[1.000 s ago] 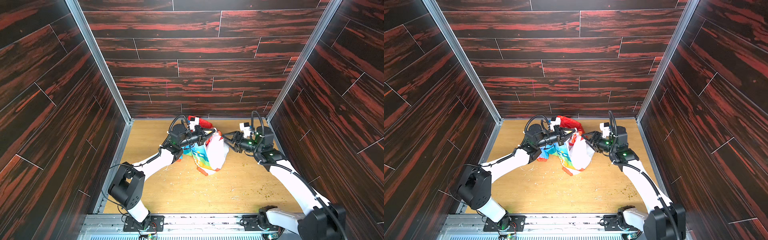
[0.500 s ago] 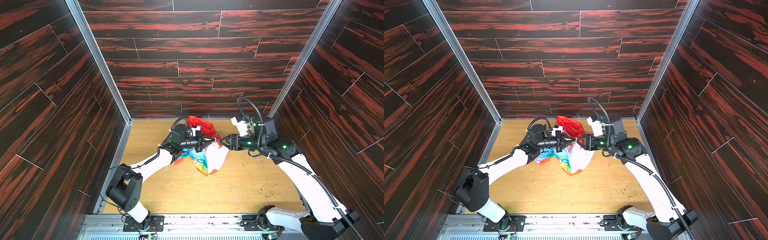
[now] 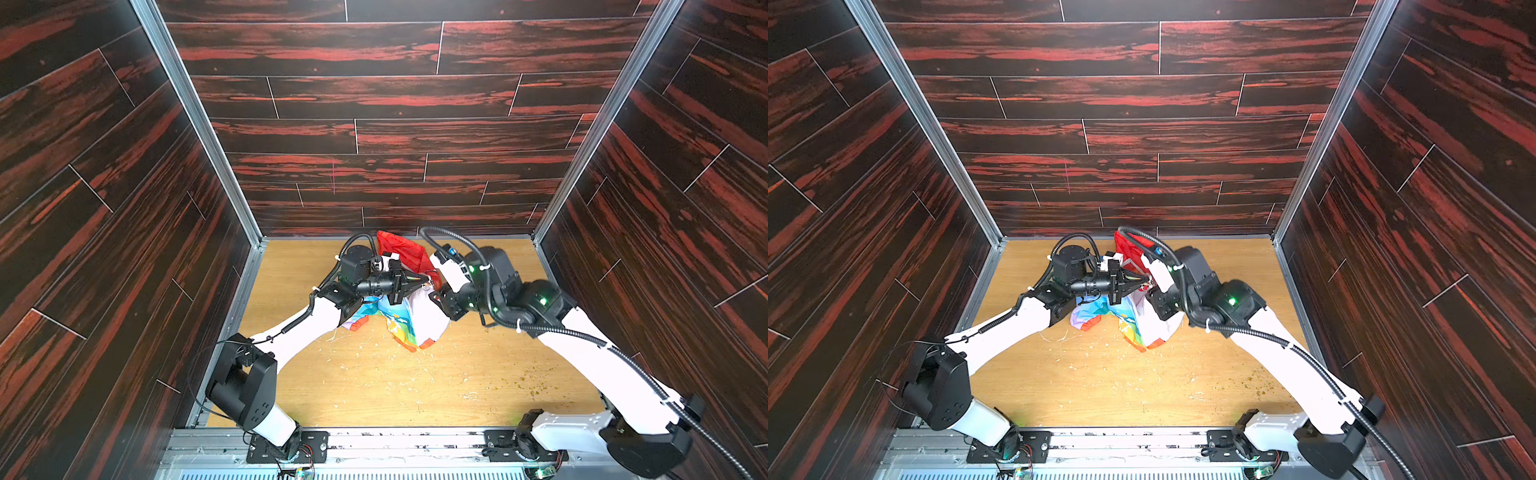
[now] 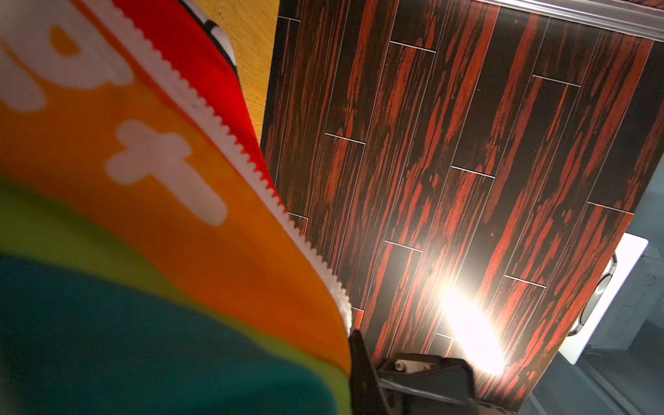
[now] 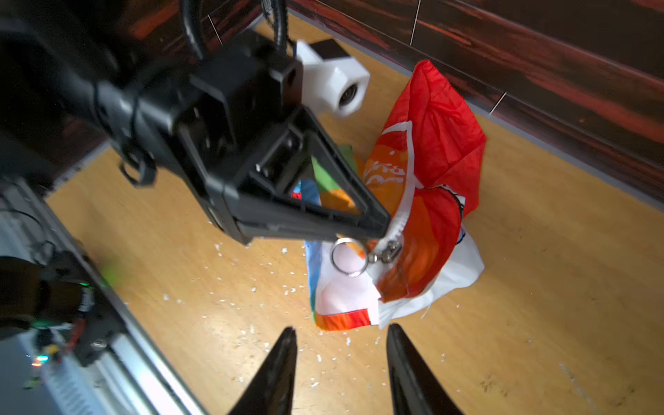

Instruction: Zip up the jacket

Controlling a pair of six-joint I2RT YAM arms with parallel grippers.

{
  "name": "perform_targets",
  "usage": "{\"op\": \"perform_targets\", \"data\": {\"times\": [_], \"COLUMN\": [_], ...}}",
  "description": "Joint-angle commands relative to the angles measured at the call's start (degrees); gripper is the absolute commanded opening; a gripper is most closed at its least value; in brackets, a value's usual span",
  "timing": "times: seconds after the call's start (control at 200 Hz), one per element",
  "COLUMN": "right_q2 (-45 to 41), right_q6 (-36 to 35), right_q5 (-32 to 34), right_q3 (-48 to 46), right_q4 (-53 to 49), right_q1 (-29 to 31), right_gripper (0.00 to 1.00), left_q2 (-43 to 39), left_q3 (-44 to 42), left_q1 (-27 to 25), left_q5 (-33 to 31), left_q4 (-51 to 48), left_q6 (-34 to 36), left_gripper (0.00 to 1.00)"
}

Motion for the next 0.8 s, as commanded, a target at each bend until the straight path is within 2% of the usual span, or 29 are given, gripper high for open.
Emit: {"op": "perform_targets", "data": {"times": [0.0,0.135,0.301,0.621,0.797], "right_q2": [-7.7,-13.0,-14.4,-11.6,-9.4], "right_q6": [-9.4,-14.4,-17.5,-22.6,-25.6], "right_q5": [1.0,3.7,4.6,6.3,8.7], "right_q3": [-6.5,-14.8,-19.0,-20.2,-20.0], "right_q4": [10.4,18.8,24.4,29.3,31.9], "right_q1": [1.5,2.4,2.5,2.8,3.2], "right_gripper": [0.46,0.49,0.43,0.46,0.43], "left_q2": [-2.1,-2.1,-1.7,-1.6,-1.7], "left_q3": [2.1,2.2,2.4,3.5,3.8], "left_q1": [0.1,0.1,0.1,0.1,0.0], "left_q5": [0.8,0.7,0.7,1.2,1.6], "left_q4": [1.5,1.8,2.5,4.3,4.6], "left_q6": [-1.8,-2.6,-3.9,-6.3,-6.8], "left_gripper": [0.00,0.00,0.00,0.00,0.00]}}
